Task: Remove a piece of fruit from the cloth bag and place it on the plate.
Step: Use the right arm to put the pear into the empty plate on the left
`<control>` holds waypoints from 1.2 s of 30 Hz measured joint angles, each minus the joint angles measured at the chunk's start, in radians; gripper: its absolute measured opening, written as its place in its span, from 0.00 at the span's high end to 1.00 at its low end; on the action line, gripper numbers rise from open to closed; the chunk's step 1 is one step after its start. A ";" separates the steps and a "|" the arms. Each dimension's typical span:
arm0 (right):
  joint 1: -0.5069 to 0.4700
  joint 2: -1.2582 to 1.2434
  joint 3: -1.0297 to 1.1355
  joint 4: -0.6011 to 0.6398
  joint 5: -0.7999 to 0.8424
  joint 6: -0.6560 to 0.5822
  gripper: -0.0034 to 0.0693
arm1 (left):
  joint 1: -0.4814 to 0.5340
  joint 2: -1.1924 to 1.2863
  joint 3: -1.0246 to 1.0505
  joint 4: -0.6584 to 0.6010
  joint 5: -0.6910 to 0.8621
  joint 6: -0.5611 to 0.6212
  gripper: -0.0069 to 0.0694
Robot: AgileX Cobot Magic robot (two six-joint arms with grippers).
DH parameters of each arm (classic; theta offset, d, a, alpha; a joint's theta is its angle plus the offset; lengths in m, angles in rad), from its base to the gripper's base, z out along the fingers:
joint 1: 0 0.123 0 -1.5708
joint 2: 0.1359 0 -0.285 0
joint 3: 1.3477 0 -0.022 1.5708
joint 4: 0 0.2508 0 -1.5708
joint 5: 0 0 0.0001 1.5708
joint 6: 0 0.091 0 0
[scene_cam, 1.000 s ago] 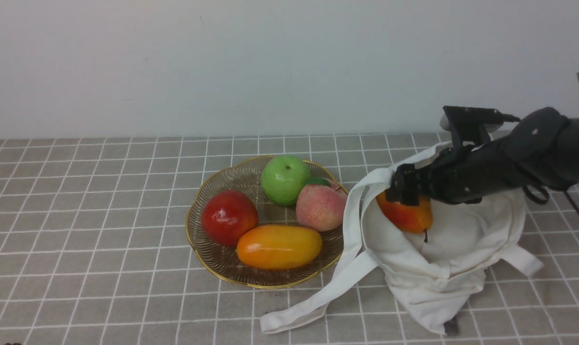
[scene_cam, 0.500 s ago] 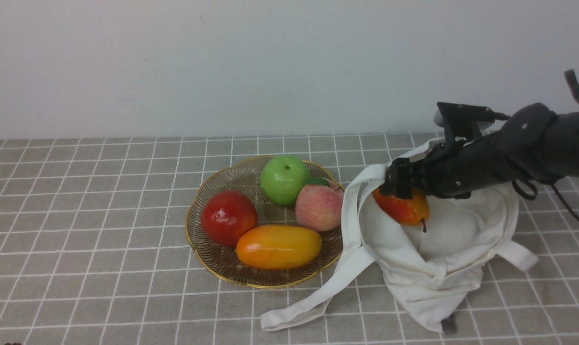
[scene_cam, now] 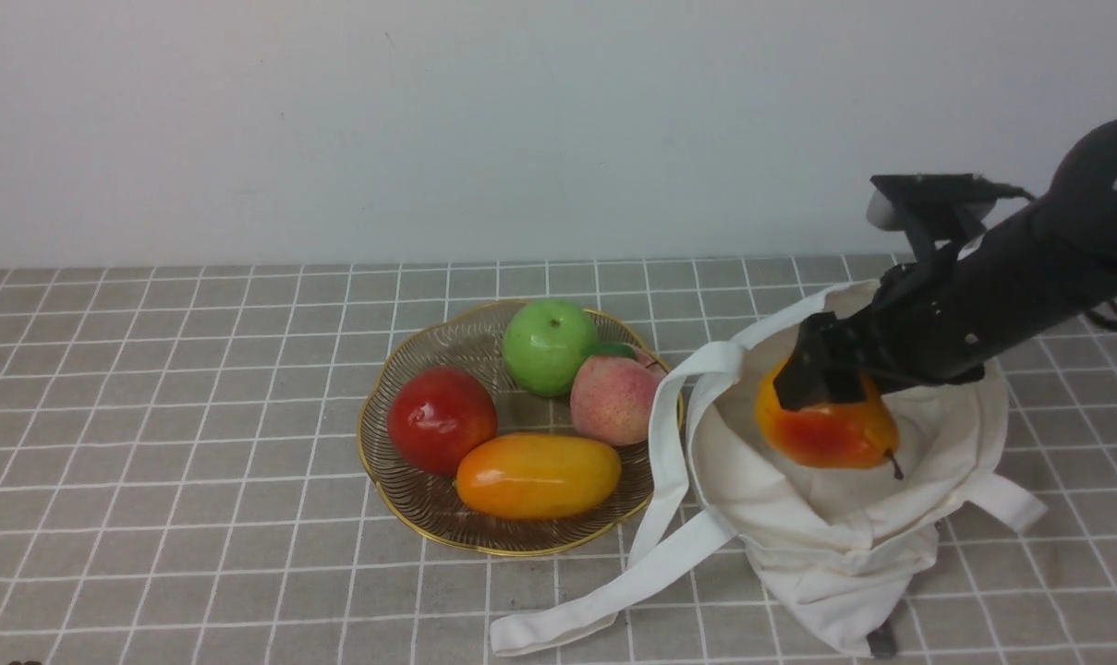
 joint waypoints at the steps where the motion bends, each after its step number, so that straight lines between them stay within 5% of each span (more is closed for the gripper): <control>1: 0.000 -0.032 0.000 -0.015 0.036 0.016 0.11 | 0.000 0.000 0.000 0.000 0.000 0.000 0.92; 5: 0.006 -0.125 0.001 0.012 0.085 0.012 0.11 | 0.000 0.000 0.000 0.000 0.000 0.000 0.92; 10: 0.084 -0.165 0.001 0.245 -0.001 -0.164 0.11 | 0.000 0.000 0.000 0.000 0.000 0.000 0.92; 20: 0.342 0.085 0.001 0.606 -0.479 -0.662 0.11 | 0.000 0.000 0.000 0.000 0.000 0.000 0.92; 30: 0.363 0.204 0.001 0.915 -0.673 -0.888 0.04 | 0.000 0.000 0.000 0.000 0.000 0.000 0.92; 36: 0.363 0.208 0.001 0.946 -0.670 -0.922 0.00 | 0.000 0.000 0.000 0.000 0.000 0.000 0.92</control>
